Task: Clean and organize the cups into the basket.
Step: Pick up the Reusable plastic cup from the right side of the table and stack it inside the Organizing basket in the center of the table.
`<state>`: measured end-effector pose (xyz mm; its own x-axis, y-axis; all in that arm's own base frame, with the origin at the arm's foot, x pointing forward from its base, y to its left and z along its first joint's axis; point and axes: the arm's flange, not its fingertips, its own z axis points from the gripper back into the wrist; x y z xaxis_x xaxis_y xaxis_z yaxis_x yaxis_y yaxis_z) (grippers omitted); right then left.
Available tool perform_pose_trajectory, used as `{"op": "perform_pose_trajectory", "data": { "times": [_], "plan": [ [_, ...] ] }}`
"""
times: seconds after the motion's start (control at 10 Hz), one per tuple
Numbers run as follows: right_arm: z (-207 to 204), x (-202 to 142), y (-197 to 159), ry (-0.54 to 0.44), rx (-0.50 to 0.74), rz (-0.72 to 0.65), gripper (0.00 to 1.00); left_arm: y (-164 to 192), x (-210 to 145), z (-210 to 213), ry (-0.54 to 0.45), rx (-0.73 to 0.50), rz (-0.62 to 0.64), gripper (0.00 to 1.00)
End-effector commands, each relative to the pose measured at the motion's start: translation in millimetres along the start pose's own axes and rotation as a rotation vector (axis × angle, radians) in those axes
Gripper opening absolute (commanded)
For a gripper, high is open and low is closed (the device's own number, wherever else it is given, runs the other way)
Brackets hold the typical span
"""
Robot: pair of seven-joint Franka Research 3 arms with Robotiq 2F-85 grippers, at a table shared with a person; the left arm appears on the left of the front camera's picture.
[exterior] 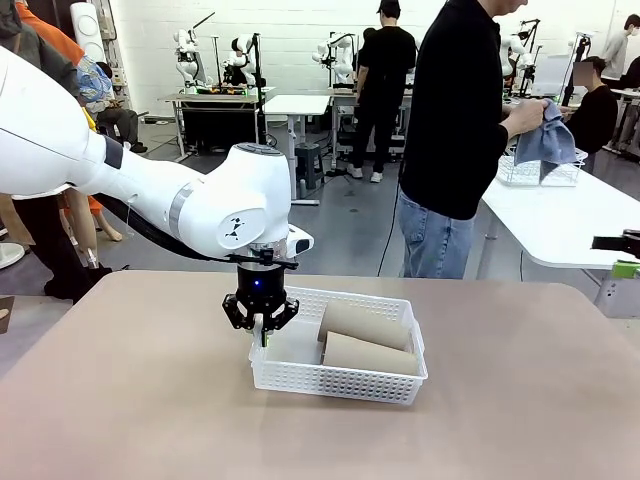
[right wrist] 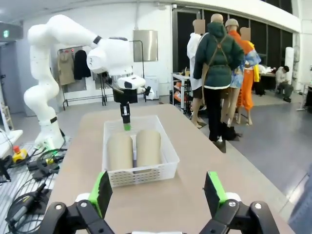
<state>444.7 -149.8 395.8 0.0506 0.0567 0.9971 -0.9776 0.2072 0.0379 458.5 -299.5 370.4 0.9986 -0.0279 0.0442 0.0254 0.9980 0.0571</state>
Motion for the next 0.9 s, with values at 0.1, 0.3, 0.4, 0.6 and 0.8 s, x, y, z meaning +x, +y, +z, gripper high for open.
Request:
{"op": "perform_pose_trajectory", "data": {
  "times": [0.1,0.3,0.4,0.6,0.8],
  "plan": [
    [-24.5,-6.1,-40.4,0.127,0.014,-0.012,1.0,-0.6,-0.3,2.3,-0.006,0.003,0.004,0.0],
    [-45.0,-9.4,-57.6,0.162,0.017,-0.001,1.0,-0.6,-0.3,2.3,-0.006,0.003,0.004,0.0],
    [-63.7,-2.1,-63.5,0.19,0.019,0.017,1.0,-0.6,-0.3,2.3,-0.006,0.003,0.004,0.0],
    [-38.5,-10.5,-48.3,0.129,0.014,0.015,1.0,-0.6,-0.3,2.3,-0.006,0.003,0.004,0.0],
    [-38.5,-10.5,-48.3,0.129,0.014,0.015,1.0,-0.6,-0.3,2.3,-0.006,0.003,0.004,0.0]
  ]
}}
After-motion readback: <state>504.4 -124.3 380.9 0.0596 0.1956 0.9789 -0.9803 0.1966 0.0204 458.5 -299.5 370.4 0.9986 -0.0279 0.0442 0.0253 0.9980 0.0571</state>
